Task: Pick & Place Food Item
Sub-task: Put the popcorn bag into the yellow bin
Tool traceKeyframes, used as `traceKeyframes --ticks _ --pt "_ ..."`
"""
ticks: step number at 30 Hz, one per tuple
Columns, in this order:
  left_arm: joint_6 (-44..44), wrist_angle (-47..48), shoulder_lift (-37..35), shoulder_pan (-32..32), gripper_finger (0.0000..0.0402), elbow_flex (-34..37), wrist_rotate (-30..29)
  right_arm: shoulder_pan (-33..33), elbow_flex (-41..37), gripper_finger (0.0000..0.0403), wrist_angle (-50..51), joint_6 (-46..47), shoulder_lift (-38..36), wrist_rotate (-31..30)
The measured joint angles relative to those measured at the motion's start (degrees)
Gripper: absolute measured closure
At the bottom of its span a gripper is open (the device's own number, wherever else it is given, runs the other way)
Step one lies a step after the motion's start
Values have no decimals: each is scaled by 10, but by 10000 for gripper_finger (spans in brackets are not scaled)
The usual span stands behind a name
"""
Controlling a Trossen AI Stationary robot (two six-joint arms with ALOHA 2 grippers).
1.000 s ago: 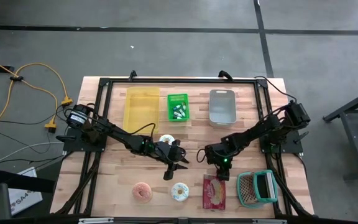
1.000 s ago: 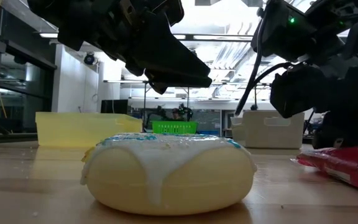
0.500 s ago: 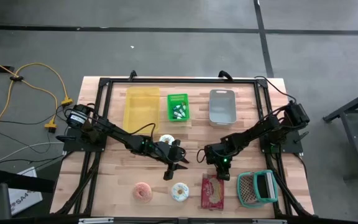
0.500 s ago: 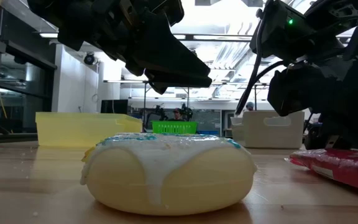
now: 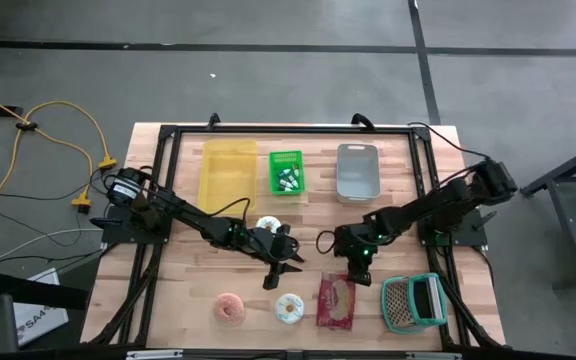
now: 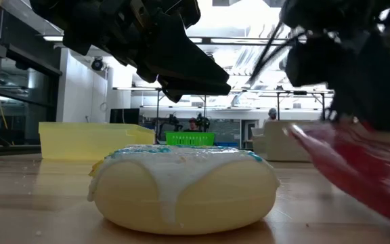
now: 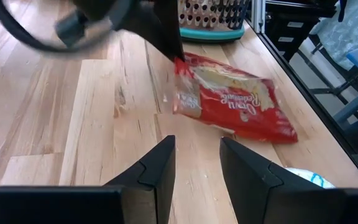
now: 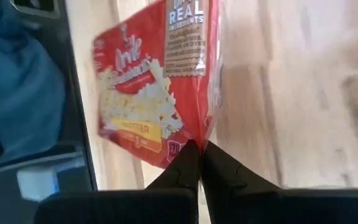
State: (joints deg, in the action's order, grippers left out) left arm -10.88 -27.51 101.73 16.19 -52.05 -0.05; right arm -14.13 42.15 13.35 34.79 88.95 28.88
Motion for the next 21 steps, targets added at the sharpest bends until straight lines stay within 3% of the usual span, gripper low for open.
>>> traceKeyframes --ticks 8,21 --pt "0 0 0 0 280 0 0 4 0 401 32 -2 -69 -67" --pt "0 -20 0 0 280 0 0 7 0 401 61 -30 -103 -122"
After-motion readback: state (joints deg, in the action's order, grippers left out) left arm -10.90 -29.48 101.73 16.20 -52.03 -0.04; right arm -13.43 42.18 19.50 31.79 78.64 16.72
